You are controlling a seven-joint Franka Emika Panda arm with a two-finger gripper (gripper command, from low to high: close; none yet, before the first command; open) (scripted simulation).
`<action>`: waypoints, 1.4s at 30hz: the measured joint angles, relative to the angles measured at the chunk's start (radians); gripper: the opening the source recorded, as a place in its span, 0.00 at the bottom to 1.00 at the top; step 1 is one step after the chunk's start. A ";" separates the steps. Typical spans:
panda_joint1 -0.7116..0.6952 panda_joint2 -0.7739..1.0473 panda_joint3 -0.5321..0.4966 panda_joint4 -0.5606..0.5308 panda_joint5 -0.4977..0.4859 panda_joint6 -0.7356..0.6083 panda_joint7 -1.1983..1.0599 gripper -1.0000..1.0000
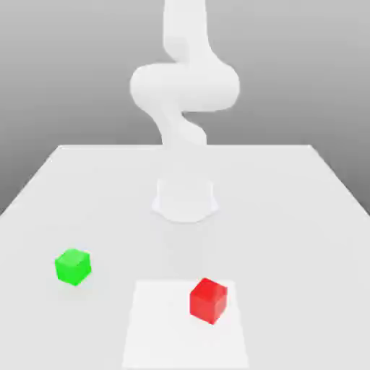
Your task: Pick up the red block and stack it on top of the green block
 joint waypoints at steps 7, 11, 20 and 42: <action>0.042 0.272 -0.010 -0.155 -0.086 0.156 -0.234 0.50; 0.075 0.421 -0.035 -0.242 -0.104 0.244 -0.384 0.50; 0.144 0.739 -0.050 -0.415 0.030 0.452 -0.811 0.50; 0.033 0.701 -0.085 -0.441 0.006 0.422 -0.727 0.00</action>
